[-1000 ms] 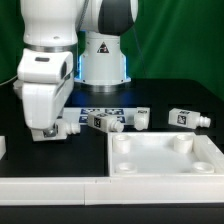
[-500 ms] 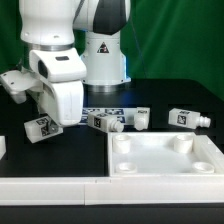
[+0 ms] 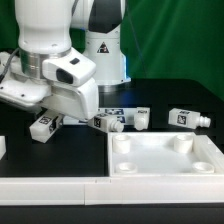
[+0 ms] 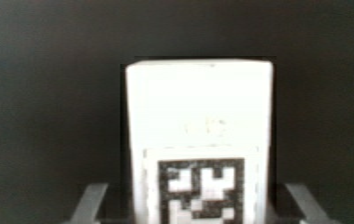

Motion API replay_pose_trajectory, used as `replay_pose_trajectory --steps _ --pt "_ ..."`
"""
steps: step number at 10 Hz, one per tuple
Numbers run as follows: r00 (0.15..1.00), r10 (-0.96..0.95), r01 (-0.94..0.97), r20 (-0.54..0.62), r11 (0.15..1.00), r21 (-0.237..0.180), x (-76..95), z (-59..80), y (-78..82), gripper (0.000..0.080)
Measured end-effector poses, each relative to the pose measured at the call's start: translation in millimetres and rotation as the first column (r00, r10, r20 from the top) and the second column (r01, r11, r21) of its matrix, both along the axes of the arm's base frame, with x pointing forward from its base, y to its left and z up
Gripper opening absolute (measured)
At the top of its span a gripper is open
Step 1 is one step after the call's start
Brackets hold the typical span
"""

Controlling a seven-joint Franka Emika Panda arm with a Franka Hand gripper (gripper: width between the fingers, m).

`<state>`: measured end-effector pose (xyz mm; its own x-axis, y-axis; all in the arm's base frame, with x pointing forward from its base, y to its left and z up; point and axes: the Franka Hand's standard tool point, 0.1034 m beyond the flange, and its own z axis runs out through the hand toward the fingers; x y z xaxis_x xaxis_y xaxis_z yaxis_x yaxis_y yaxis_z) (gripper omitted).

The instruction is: Assemble one leg

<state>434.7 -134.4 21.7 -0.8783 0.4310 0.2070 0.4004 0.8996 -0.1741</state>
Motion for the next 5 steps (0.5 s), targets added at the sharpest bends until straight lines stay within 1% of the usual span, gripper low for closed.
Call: replay_pose_trajectory --steps 2,5 --pt "0.998 0.067 -0.067 -0.018 0.998 -0.013 -1.0 -1.0 -3.0 0.0285" --pt "0.999 0.04 -0.04 -0.016 0.999 -0.022 -1.6 -1.0 -4.8 0.0285"
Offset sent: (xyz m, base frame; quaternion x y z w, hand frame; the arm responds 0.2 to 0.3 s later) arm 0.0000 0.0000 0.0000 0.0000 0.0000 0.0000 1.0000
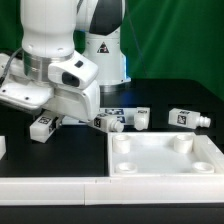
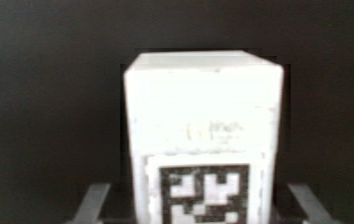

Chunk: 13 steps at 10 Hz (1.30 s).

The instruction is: Assemble one leg

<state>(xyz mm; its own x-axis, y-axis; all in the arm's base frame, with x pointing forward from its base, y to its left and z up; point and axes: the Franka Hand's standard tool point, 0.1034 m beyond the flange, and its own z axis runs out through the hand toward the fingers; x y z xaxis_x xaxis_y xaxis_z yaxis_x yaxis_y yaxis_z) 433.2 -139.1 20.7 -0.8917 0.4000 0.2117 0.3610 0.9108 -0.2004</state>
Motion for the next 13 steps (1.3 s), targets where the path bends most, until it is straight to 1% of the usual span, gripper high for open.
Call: replay_pose_trajectory --steps 1,2,3,4,5,7,8,9,10,11,12,13 --pt "1.0 -0.004 0.004 0.0 1.0 -0.001 -0.3 -0.1 -0.5 0.0285" --pt "1.0 -0.008 0.008 0.0 1.0 -0.002 -0.5 -0.2 -0.8 0.0453" --pt "1.0 -0.014 0.014 0.0 1.0 -0.004 -0.7 -0.2 -1.3 0.0453" --pt "1.0 -0.016 0.016 0.0 1.0 -0.004 -0.9 -0.3 -1.7 0.0608" --pt "1.0 -0.019 0.019 0.001 1.0 -0.005 -1.0 -0.3 -1.9 0.0636" --pt "0.999 -0.036 0.036 0.002 0.999 -0.01 -1.3 -0.4 -2.5 0.0647" --pt "0.997 -0.072 0.072 0.006 0.997 -0.019 -1.3 1.0 -3.9 0.0649" --pt "0.995 -0.104 0.104 0.008 0.994 -0.03 0.6 13.3 -11.5 0.0649" --pt "0.984 -0.177 0.177 0.017 0.983 -0.052 2.2 24.6 -16.7 0.0649" --pt "0.949 -0.31 0.314 0.049 0.946 -0.087 4.5 28.4 -16.3 0.0649" --pt "0.887 -0.452 0.46 0.093 0.879 -0.122 7.5 32.5 -15.0 0.0649" --pt "0.793 -0.59 0.608 0.15 0.78 -0.149 12.9 37.5 -9.7 0.0649"
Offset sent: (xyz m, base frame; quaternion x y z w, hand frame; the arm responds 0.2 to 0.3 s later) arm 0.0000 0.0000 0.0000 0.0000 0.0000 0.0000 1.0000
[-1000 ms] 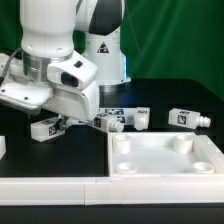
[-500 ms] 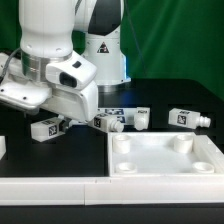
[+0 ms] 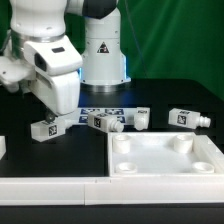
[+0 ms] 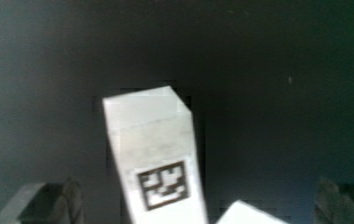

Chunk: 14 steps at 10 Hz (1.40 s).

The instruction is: Assemble one leg

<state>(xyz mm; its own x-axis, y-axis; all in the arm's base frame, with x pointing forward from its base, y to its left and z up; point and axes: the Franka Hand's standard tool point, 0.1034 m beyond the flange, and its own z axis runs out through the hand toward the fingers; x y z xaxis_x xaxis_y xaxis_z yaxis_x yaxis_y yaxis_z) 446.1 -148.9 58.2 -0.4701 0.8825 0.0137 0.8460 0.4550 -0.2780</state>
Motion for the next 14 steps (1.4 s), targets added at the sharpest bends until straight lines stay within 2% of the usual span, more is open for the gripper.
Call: replay_pose_trajectory --steps 1,3,8,9,11,12,13,14 --pt "0.982 -0.184 0.186 0.039 0.98 -0.065 7.4 2.0 6.3 0.0649" --pt "0.888 -0.446 0.459 0.113 0.879 -0.129 16.5 0.6 18.1 0.0649" --pt "0.742 -0.647 0.67 0.178 0.727 -0.151 19.1 1.4 21.4 0.0649" --pt "0.682 -0.703 0.731 0.201 0.664 -0.156 19.0 1.0 21.7 0.0649" --pt "0.427 -0.86 0.904 0.281 0.398 -0.155 21.3 0.8 24.1 0.0649" --pt "0.232 -0.919 0.97 0.319 0.196 -0.142 21.5 1.3 25.5 0.0649" --pt "0.049 -0.939 0.989 0.339 -0.002 -0.149 19.9 1.5 25.9 0.0649" --pt "-0.052 -0.937 0.981 0.345 -0.113 -0.16 22.1 0.2 25.3 0.0649"
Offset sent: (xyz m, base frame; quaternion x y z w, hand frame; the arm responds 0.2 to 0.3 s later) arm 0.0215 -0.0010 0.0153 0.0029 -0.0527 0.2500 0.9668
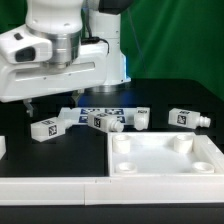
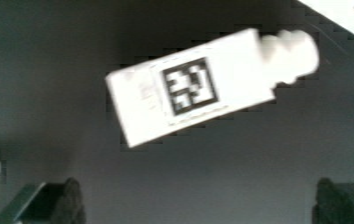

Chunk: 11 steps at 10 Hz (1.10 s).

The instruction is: Assemble one leg

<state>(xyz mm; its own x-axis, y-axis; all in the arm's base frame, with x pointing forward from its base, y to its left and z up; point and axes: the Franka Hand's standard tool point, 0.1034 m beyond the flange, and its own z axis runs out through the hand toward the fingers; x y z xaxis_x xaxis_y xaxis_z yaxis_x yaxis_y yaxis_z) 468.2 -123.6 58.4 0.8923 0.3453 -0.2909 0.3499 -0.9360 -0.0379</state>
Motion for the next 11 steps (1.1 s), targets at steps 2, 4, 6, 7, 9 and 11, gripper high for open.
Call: replay_pose_trajectory --steps 2,4,6,7,9,11 --pt "0.995 -0.092 0.093 0.026 0.996 -0.012 2.6 -2.2 1.6 0.0649" --pt "0.98 -0.194 0.195 0.035 0.98 -0.027 3.2 -2.8 5.8 0.0649" --pt "0.95 -0.309 0.311 0.045 0.949 -0.041 3.8 -3.5 9.5 0.0649" --pt "0.887 -0.462 0.462 0.017 0.885 -0.052 1.1 -4.2 7.8 0.0649" --pt "0.703 -0.709 0.704 -0.06 0.705 -0.083 2.5 -8.9 -6.2 0.0649" --pt "0.627 -0.778 0.772 -0.05 0.629 -0.092 5.5 -14.3 -15.3 0.0649"
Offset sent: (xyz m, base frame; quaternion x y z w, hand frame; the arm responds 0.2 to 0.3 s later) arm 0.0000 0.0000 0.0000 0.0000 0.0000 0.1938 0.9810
